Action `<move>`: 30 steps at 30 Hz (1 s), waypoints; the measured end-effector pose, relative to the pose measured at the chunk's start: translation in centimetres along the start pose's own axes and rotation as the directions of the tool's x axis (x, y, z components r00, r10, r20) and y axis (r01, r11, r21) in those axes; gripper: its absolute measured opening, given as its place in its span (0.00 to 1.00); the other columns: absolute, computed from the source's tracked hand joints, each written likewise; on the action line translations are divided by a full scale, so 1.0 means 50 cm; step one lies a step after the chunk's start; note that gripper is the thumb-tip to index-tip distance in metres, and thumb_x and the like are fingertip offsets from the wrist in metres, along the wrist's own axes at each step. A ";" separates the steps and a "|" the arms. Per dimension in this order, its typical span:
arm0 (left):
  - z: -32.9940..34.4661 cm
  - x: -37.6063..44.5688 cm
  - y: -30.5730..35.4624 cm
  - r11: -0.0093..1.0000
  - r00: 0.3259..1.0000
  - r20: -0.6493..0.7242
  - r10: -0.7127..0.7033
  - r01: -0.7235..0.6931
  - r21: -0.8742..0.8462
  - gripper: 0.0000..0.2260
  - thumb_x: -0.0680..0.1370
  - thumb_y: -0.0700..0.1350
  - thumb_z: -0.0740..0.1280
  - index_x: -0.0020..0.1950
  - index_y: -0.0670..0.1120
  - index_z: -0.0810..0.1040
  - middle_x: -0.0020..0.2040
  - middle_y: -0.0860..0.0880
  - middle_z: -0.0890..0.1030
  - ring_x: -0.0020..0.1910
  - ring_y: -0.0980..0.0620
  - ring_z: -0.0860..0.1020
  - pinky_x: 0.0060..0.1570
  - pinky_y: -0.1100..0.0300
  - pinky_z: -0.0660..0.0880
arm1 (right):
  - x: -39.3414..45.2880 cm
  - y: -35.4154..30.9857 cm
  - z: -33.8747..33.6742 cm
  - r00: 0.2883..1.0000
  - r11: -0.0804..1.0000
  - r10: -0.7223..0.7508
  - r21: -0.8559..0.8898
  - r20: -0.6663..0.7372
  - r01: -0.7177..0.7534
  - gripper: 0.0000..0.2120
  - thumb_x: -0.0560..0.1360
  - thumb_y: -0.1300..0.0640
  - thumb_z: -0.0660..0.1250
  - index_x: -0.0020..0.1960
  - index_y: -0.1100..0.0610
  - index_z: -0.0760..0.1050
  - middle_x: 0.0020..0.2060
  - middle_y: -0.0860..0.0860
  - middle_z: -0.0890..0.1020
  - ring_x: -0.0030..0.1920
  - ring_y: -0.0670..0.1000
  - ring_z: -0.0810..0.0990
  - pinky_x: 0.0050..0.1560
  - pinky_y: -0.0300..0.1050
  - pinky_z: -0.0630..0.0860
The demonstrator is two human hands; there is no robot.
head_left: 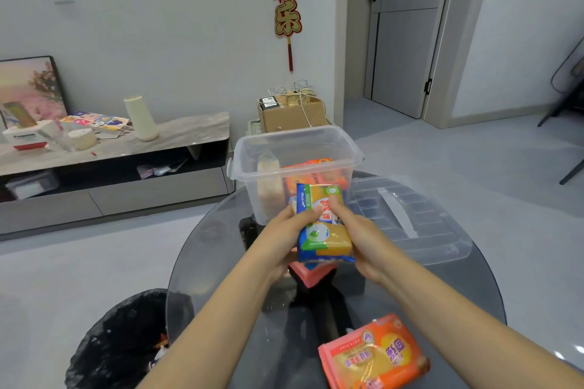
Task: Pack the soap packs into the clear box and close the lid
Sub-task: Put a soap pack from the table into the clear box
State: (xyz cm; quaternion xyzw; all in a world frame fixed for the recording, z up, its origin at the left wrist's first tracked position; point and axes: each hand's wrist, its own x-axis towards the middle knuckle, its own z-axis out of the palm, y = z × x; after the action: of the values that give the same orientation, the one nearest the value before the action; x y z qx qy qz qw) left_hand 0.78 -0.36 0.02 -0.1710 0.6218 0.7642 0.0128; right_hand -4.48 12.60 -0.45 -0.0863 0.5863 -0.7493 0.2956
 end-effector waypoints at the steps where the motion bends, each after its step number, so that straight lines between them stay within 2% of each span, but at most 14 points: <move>1: 0.002 0.008 0.012 1.000 1.000 0.003 0.012 -0.012 0.011 0.17 0.74 0.48 0.69 0.61 0.44 0.77 0.54 0.42 0.84 0.51 0.43 0.83 0.56 0.46 0.78 | 0.006 -0.014 0.001 1.000 1.000 -0.003 -0.009 -0.003 0.003 0.20 0.76 0.42 0.61 0.51 0.57 0.81 0.39 0.54 0.88 0.37 0.52 0.87 0.36 0.44 0.83; 3: 0.005 0.032 0.046 1.000 1.000 -0.012 0.028 -0.028 0.003 0.17 0.75 0.49 0.68 0.61 0.42 0.77 0.53 0.41 0.84 0.48 0.43 0.83 0.53 0.48 0.79 | 0.025 -0.054 0.003 1.000 0.997 -0.007 -0.082 0.001 0.007 0.22 0.75 0.40 0.60 0.53 0.56 0.81 0.46 0.56 0.87 0.46 0.55 0.86 0.48 0.50 0.83; 5: 0.008 0.059 0.079 0.998 0.998 -0.033 0.060 -0.060 -0.004 0.17 0.75 0.49 0.68 0.60 0.41 0.78 0.51 0.41 0.85 0.44 0.45 0.84 0.45 0.51 0.81 | 0.044 -0.092 0.002 1.000 0.986 -0.014 -0.169 -0.002 0.013 0.23 0.74 0.39 0.61 0.55 0.55 0.80 0.48 0.56 0.86 0.48 0.55 0.85 0.52 0.50 0.81; 9: 0.017 0.108 0.159 0.996 0.996 -0.057 0.075 -0.077 -0.035 0.12 0.75 0.50 0.68 0.51 0.42 0.79 0.36 0.44 0.86 0.31 0.48 0.85 0.26 0.55 0.80 | 0.091 -0.177 -0.010 0.996 0.968 -0.084 -0.233 0.037 0.091 0.15 0.72 0.45 0.67 0.52 0.54 0.80 0.40 0.52 0.88 0.37 0.49 0.86 0.36 0.40 0.81; 10: 0.019 0.125 0.181 0.995 0.995 -0.060 0.082 -0.085 -0.051 0.12 0.75 0.50 0.67 0.51 0.42 0.79 0.35 0.45 0.86 0.30 0.48 0.84 0.26 0.54 0.81 | 0.108 -0.199 -0.012 0.993 0.962 -0.106 -0.249 0.045 0.114 0.12 0.72 0.47 0.67 0.49 0.54 0.80 0.37 0.51 0.87 0.35 0.48 0.86 0.34 0.39 0.80; 12: 0.022 0.153 0.216 0.993 0.992 -0.075 0.104 -0.108 -0.049 0.13 0.76 0.51 0.66 0.52 0.42 0.79 0.37 0.45 0.85 0.31 0.48 0.84 0.33 0.52 0.82 | 0.137 -0.234 -0.008 0.988 0.945 -0.151 -0.289 0.033 0.154 0.07 0.73 0.51 0.67 0.45 0.54 0.79 0.32 0.49 0.87 0.31 0.47 0.85 0.31 0.38 0.81; 15: 0.018 0.210 0.252 0.996 0.989 -0.119 0.092 -0.093 -0.006 0.15 0.77 0.51 0.65 0.58 0.42 0.77 0.42 0.44 0.83 0.35 0.48 0.82 0.39 0.52 0.80 | 0.200 -0.267 0.004 0.984 0.918 -0.172 -0.371 -0.046 0.143 0.08 0.73 0.52 0.67 0.46 0.56 0.78 0.38 0.53 0.85 0.35 0.51 0.84 0.40 0.46 0.82; 18: 0.003 0.265 0.260 1.000 0.991 -0.135 0.006 -0.006 -0.001 0.14 0.79 0.50 0.62 0.60 0.43 0.75 0.46 0.43 0.82 0.32 0.48 0.82 0.31 0.55 0.80 | 0.260 -0.268 0.019 0.989 0.898 -0.118 -0.434 -0.085 0.070 0.14 0.74 0.53 0.65 0.55 0.61 0.77 0.45 0.58 0.83 0.40 0.56 0.81 0.50 0.54 0.80; 20: -0.011 0.300 0.251 0.997 0.987 -0.146 -0.072 0.076 0.023 0.11 0.80 0.49 0.60 0.54 0.43 0.75 0.39 0.43 0.83 0.28 0.48 0.82 0.28 0.56 0.79 | 0.298 -0.252 0.025 0.995 0.885 -0.045 -0.465 -0.089 -0.002 0.18 0.74 0.55 0.64 0.61 0.62 0.74 0.47 0.61 0.81 0.43 0.59 0.79 0.53 0.57 0.78; 22: -0.027 0.327 0.237 0.987 0.973 -0.190 -0.134 0.149 0.064 0.10 0.81 0.48 0.59 0.52 0.43 0.74 0.35 0.44 0.82 0.28 0.47 0.80 0.29 0.56 0.78 | 0.329 -0.232 0.028 0.996 0.879 0.031 -0.473 -0.082 -0.066 0.19 0.75 0.56 0.63 0.63 0.64 0.71 0.43 0.60 0.78 0.41 0.59 0.77 0.47 0.54 0.78; 25: -0.042 0.350 0.218 0.975 0.959 -0.232 -0.161 0.192 0.114 0.09 0.81 0.42 0.58 0.59 0.41 0.71 0.38 0.42 0.78 0.32 0.45 0.81 0.27 0.55 0.79 | 0.362 -0.208 0.030 0.993 0.840 0.089 -0.531 -0.071 -0.113 0.12 0.76 0.59 0.63 0.57 0.63 0.70 0.33 0.57 0.75 0.31 0.53 0.73 0.33 0.45 0.71; 27: -0.044 0.360 0.209 0.972 0.957 -0.248 -0.152 0.190 0.136 0.11 0.80 0.36 0.56 0.62 0.38 0.69 0.40 0.40 0.77 0.47 0.40 0.82 0.40 0.49 0.79 | 0.370 -0.202 0.029 0.990 0.767 0.107 -0.627 -0.088 -0.139 0.08 0.76 0.61 0.63 0.54 0.62 0.70 0.31 0.56 0.74 0.28 0.51 0.72 0.29 0.42 0.70; 28: -0.042 0.361 0.208 0.971 0.954 -0.254 -0.158 0.197 0.139 0.10 0.80 0.35 0.56 0.61 0.39 0.69 0.40 0.40 0.76 0.53 0.39 0.80 0.46 0.47 0.76 | 0.373 -0.200 0.028 0.988 0.732 0.115 -0.664 -0.099 -0.152 0.09 0.76 0.62 0.63 0.55 0.62 0.71 0.31 0.55 0.75 0.28 0.51 0.73 0.28 0.41 0.70; 30: -0.034 0.361 0.214 0.968 0.951 -0.250 -0.183 0.219 0.125 0.03 0.80 0.36 0.57 0.52 0.38 0.67 0.38 0.40 0.75 0.52 0.40 0.79 0.51 0.47 0.74 | 0.374 -0.199 0.026 0.985 0.693 0.117 -0.700 -0.127 -0.172 0.13 0.76 0.63 0.63 0.59 0.65 0.72 0.32 0.54 0.75 0.29 0.50 0.74 0.29 0.40 0.71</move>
State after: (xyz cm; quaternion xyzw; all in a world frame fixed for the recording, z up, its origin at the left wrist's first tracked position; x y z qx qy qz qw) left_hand -18.28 -7.88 4.87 -0.3218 0.6542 0.6838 0.0296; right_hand -22.42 2.69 5.14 -0.1197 0.8442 -0.4435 0.2762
